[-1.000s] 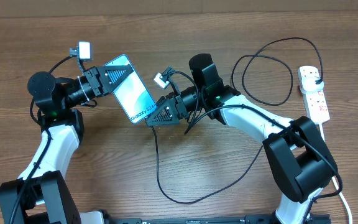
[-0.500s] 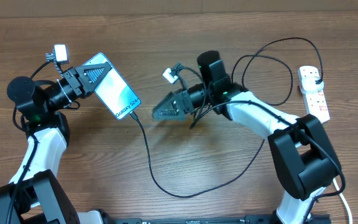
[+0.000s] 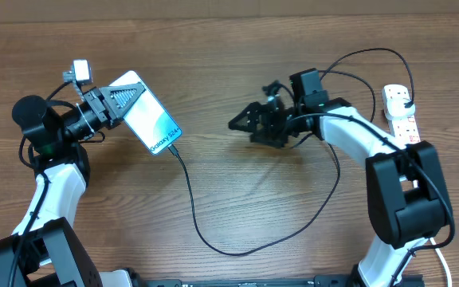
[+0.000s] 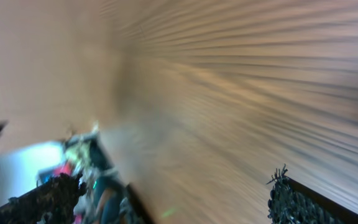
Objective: Plug charger to phone and switch on socket
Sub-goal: 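Open the right gripper and pull it right, away from the phone, then lower the phone flat onto the table with the left gripper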
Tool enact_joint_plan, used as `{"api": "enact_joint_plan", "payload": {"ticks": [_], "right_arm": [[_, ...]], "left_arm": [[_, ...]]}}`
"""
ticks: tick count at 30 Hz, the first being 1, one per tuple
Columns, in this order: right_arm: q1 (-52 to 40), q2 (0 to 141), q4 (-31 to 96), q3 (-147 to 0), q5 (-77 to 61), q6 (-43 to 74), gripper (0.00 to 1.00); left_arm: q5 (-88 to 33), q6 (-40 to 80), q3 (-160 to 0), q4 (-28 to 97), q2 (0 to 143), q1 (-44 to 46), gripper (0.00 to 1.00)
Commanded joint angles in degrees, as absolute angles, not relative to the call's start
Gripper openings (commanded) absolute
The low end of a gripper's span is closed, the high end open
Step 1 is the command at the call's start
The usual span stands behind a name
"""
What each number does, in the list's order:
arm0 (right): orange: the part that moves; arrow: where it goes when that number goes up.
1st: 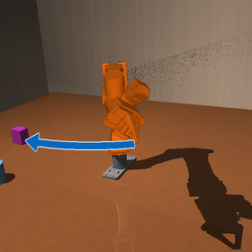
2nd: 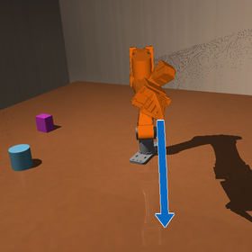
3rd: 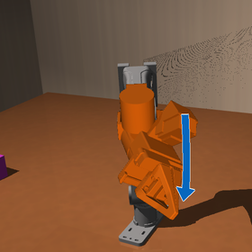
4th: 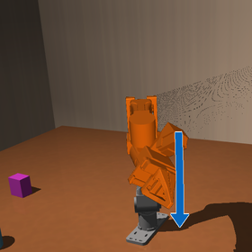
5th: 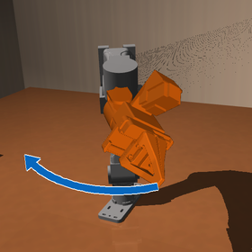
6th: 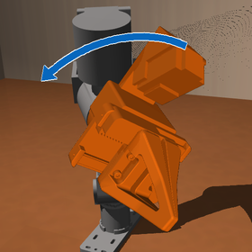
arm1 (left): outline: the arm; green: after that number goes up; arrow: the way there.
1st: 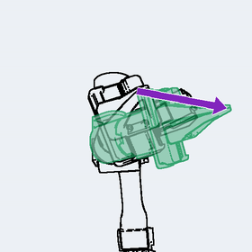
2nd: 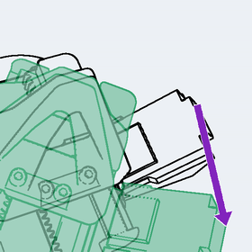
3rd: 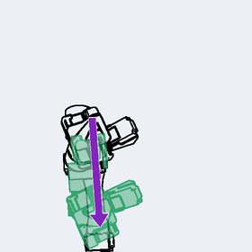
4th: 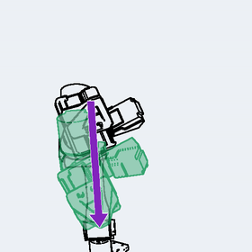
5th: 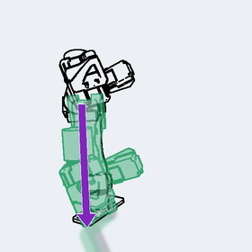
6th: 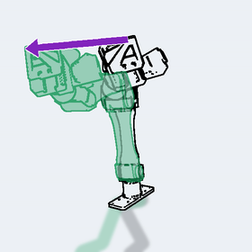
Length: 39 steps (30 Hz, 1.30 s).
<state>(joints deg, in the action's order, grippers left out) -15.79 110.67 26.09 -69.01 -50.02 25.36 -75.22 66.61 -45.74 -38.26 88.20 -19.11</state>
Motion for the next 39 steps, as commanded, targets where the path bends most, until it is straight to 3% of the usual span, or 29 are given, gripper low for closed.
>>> {"api": "enact_joint_plan", "payload": {"ticks": [1, 15, 25, 31, 39], "right_arm": [[-13.5, 106.8, 29.8, -69.4, -36.9, 28.2, 1.00], [-14.5, 95.2, 41.7, -69.5, -7.7, 31.7, 1.00], [-14.5, 95.3, 42.2, -69.5, -7.6, 31.7, 1.00], [-14.5, 95.3, 42.4, -69.5, -7.5, 31.7, 1.00], [-14.5, 95.3, 42.8, -69.4, -7.5, 31.7, 1.00]], "left_arm": [[-74.7, 59.0, -46.4, -33.5, 87.9, -17.8, 0.04], [-64.2, 38.7, -46.4, -12.0, 88.9, -0.6, 0.04], [-58.0, 36.9, -46.4, -13.0, 100.8, 13.1, 0.04], [-57.2, 41.9, -46.6, -18.9, 107.5, 13.9, 0.04], [-49.2, 43.4, -46.6, -18.0, 109.5, 13.9, 0.04]]}}
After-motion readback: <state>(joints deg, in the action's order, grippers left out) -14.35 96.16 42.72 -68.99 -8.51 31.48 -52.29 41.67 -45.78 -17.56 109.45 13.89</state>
